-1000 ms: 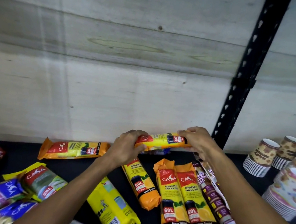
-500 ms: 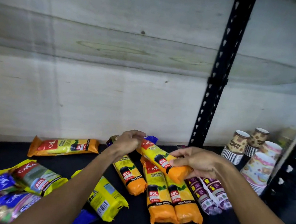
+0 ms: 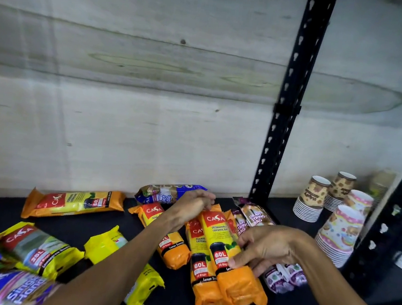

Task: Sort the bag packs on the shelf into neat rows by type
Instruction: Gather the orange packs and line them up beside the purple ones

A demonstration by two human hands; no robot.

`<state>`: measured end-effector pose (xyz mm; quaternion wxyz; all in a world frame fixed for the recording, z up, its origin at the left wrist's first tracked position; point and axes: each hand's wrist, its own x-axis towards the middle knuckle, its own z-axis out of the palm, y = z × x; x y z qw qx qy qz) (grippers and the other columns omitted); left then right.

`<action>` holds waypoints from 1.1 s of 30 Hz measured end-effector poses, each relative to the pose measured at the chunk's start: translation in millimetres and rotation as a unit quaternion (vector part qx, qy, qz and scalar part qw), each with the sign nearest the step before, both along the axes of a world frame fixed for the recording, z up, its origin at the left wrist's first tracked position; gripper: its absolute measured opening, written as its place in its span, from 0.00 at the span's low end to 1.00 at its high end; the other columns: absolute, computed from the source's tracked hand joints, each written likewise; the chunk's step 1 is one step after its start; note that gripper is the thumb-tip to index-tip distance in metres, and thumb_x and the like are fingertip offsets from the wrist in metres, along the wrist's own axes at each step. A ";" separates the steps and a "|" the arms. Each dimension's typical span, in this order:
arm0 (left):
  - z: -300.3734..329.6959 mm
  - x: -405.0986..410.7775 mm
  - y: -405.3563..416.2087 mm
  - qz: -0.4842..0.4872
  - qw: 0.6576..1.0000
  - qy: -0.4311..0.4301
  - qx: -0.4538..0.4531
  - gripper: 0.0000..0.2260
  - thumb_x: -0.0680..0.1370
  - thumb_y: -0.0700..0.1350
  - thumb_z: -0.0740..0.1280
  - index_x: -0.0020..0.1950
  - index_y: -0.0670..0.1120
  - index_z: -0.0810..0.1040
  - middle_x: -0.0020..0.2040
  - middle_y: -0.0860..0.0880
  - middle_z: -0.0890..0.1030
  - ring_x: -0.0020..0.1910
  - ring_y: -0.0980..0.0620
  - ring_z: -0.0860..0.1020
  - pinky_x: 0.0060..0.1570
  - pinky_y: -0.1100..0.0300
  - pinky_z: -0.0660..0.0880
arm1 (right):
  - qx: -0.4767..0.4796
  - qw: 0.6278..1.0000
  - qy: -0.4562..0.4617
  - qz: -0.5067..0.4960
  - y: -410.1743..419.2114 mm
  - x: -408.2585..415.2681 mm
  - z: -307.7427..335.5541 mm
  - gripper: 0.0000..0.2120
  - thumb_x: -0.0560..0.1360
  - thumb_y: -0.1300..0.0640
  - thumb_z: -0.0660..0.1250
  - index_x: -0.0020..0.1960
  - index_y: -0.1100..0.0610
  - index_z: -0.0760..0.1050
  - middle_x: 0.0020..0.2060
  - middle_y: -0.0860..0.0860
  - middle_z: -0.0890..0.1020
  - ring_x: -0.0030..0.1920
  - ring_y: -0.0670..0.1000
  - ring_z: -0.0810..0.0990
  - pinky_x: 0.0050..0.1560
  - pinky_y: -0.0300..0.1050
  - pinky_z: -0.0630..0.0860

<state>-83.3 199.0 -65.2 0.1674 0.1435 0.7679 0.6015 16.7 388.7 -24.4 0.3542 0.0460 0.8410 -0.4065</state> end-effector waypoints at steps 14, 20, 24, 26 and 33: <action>13.6 35.9 -3.2 -0.016 0.952 0.077 -0.295 0.32 0.77 0.56 0.67 0.78 0.50 0.60 0.74 0.46 0.69 0.70 0.44 0.71 0.67 0.49 0.72 | 0.082 0.981 0.139 -0.107 -24.3 -3.3 7.2 0.21 0.76 0.48 0.71 0.66 0.53 0.74 0.63 0.52 0.78 0.59 0.51 0.75 0.60 0.49 0.76; 9.9 50.6 -5.6 -0.012 0.948 0.082 -0.308 0.32 0.78 0.55 0.66 0.79 0.53 0.58 0.74 0.47 0.69 0.70 0.45 0.72 0.66 0.51 0.73 | 0.074 0.985 0.100 -0.119 -34.9 1.5 3.2 0.31 0.78 0.51 0.69 0.77 0.49 0.60 0.62 0.54 0.77 0.67 0.58 0.74 0.66 0.62 0.72; 5.7 55.6 -4.5 -0.016 0.961 0.051 -0.270 0.31 0.79 0.53 0.66 0.79 0.53 0.58 0.73 0.46 0.70 0.68 0.46 0.73 0.65 0.50 0.74 | 0.066 0.986 0.092 -0.122 -35.0 -2.3 4.3 0.28 0.79 0.54 0.68 0.76 0.49 0.63 0.54 0.51 0.77 0.66 0.58 0.74 0.66 0.62 0.72; 4.3 55.4 -3.9 -0.008 0.971 0.025 -0.237 0.31 0.79 0.51 0.67 0.79 0.54 0.58 0.73 0.46 0.71 0.67 0.46 0.73 0.64 0.50 0.75 | 0.065 0.987 0.093 -0.118 -35.1 -4.4 5.3 0.28 0.79 0.55 0.67 0.76 0.50 0.63 0.49 0.49 0.77 0.59 0.55 0.76 0.61 0.57 0.75; -2.5 45.5 -2.4 0.031 0.989 -0.063 -0.128 0.33 0.76 0.45 0.71 0.78 0.54 0.61 0.69 0.44 0.73 0.62 0.46 0.77 0.59 0.47 0.79 | 0.054 0.985 0.093 -0.135 -33.6 -23.0 -1.5 0.30 0.78 0.57 0.68 0.77 0.47 0.62 0.48 0.50 0.77 0.58 0.56 0.78 0.63 0.62 0.74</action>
